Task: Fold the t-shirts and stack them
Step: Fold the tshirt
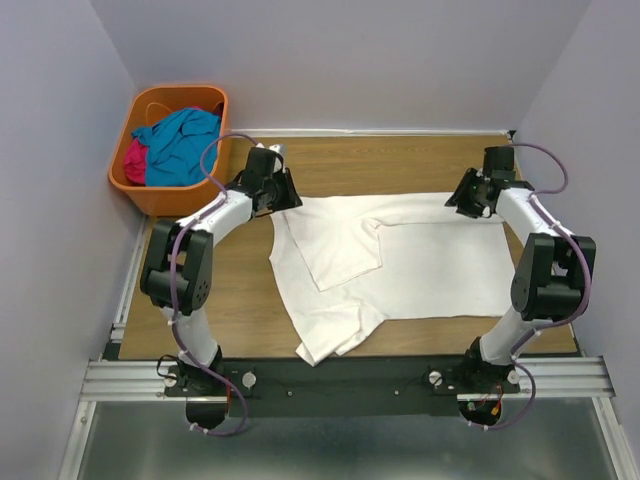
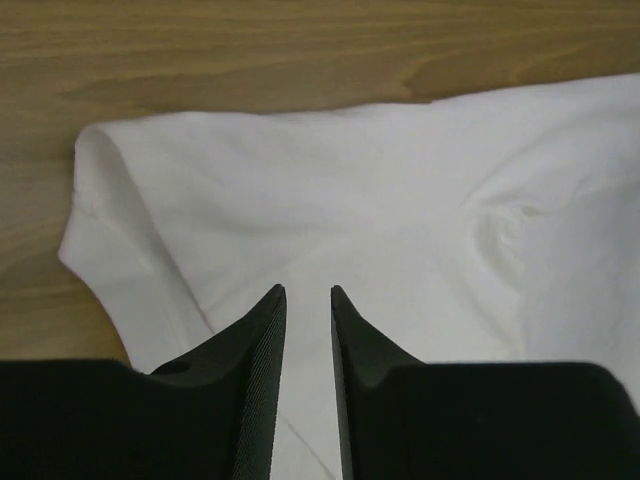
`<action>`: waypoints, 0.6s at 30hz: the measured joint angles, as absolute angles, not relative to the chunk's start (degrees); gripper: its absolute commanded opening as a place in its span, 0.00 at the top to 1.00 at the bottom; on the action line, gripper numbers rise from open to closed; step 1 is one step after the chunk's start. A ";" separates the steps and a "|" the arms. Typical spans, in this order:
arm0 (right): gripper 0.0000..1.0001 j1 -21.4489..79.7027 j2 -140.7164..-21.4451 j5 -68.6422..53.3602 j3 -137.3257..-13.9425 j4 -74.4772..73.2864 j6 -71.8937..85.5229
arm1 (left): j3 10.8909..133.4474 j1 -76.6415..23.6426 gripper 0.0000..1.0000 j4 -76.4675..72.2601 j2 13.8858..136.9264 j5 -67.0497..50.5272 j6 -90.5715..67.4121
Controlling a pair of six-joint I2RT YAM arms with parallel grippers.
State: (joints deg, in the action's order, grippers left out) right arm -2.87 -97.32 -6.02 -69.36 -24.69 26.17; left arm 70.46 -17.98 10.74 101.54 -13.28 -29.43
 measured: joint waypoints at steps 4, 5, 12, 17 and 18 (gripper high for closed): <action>0.55 -7.90 -100.31 -4.82 -72.14 -21.61 27.44 | 76.34 -17.26 0.75 10.28 110.69 -12.32 -28.73; 0.56 -8.38 -101.06 -4.69 -72.51 -21.04 27.62 | 76.95 -17.10 0.75 10.37 112.22 -12.14 -28.60; 0.57 -14.24 -111.63 -4.56 -73.23 -15.73 29.06 | 80.68 -14.92 0.77 10.44 118.93 -12.38 -28.29; 0.57 -16.67 -114.91 -5.21 -75.66 -12.62 29.10 | 84.51 -13.65 0.78 10.90 121.71 -12.67 -28.25; 0.57 -17.02 -115.79 -5.80 -76.49 -12.12 29.04 | 85.43 -13.39 0.78 11.07 122.41 -12.88 -28.29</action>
State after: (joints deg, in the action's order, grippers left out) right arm -17.02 -115.79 -5.80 -76.49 -12.12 29.04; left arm 85.43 -13.39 11.07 122.41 -12.88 -28.29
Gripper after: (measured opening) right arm 0.426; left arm 0.226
